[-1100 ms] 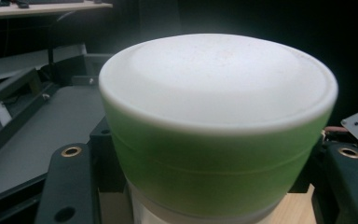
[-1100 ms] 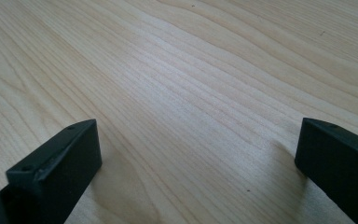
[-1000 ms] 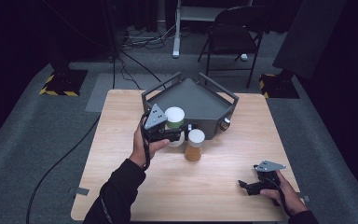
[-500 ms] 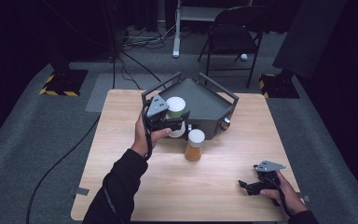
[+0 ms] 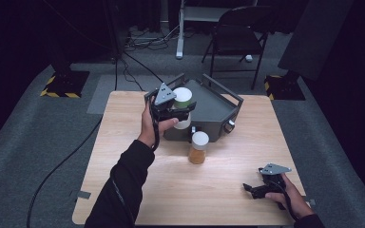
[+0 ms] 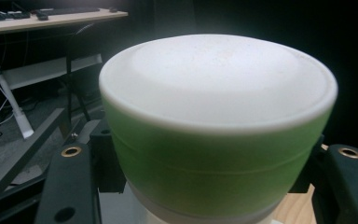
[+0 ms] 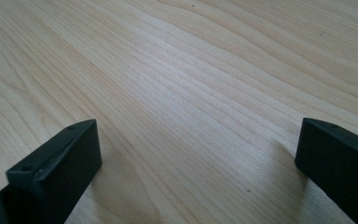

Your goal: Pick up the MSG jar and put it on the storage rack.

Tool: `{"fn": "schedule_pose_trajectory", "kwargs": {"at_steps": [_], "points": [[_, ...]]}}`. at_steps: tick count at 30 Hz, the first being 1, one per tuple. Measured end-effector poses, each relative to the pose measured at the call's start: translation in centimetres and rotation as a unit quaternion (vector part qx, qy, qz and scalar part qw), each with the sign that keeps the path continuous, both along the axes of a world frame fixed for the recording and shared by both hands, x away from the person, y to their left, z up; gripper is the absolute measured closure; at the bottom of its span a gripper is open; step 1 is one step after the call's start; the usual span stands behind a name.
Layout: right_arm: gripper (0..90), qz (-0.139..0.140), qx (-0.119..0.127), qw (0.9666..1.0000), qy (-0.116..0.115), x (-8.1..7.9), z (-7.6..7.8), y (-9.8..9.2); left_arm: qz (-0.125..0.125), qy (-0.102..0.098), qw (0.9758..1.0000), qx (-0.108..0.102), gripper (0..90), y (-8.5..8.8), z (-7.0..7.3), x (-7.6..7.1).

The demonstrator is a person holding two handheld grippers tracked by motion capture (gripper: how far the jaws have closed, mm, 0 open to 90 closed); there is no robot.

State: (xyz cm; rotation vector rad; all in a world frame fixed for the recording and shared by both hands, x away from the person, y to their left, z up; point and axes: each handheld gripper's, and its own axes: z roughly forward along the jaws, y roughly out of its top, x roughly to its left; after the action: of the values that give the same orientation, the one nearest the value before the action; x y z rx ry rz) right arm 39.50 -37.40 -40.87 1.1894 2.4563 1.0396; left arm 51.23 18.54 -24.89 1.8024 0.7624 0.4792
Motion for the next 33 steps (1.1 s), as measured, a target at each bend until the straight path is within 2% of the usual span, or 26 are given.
{"fn": "schedule_pose_trajectory", "kwargs": {"at_steps": [5, 12, 20, 24, 33], "points": [[0.0, 0.000, 0.000, 1.0000, 0.000, 0.0, 0.0, 0.0, 0.007, 0.006, 0.9999, 0.008, 34.0, -0.5, 0.0, 1.2], [0.0, 0.000, 0.000, 1.0000, 0.000, 0.0, 0.0, 0.0, 0.020, 0.011, 0.9997, 0.000, 34.0, -0.6, -0.1, 2.7], [0.0, 0.001, 0.000, 1.0000, 0.000, 0.0, 0.0, 0.0, 0.042, 0.017, 0.9989, 0.013, 33.9, -1.5, -0.2, 5.1], [0.0, 0.000, 0.000, 1.0000, 0.000, 0.0, 0.0, 0.0, 0.050, 0.023, 0.9980, 0.031, 33.9, -2.4, -0.1, 5.6], [0.2, 0.001, 0.000, 1.0000, -0.001, 0.0, 0.0, 0.0, 0.057, 0.032, 0.9968, 0.047, 33.9, -3.3, -0.9, 6.2]]}}
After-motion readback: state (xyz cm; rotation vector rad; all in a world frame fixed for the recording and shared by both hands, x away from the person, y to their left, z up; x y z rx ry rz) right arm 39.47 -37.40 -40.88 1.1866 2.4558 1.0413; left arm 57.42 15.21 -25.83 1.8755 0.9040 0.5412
